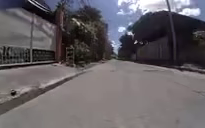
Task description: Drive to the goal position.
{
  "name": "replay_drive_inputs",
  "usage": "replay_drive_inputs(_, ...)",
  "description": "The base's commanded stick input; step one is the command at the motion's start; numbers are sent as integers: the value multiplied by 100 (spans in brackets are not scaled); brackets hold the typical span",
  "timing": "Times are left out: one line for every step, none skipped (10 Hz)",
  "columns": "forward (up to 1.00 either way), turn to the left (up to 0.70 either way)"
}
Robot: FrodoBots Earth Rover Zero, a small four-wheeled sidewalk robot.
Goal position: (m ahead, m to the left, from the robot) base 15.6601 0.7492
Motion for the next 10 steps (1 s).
replay_drive_inputs(100,0)
replay_drive_inputs(100,0)
replay_drive_inputs(100,1)
replay_drive_inputs(100,7)
replay_drive_inputs(100,2)
replay_drive_inputs(100,2)
replay_drive_inputs(100,4)
replay_drive_inputs(100,3)
replay_drive_inputs(100,3)
replay_drive_inputs(100,5)
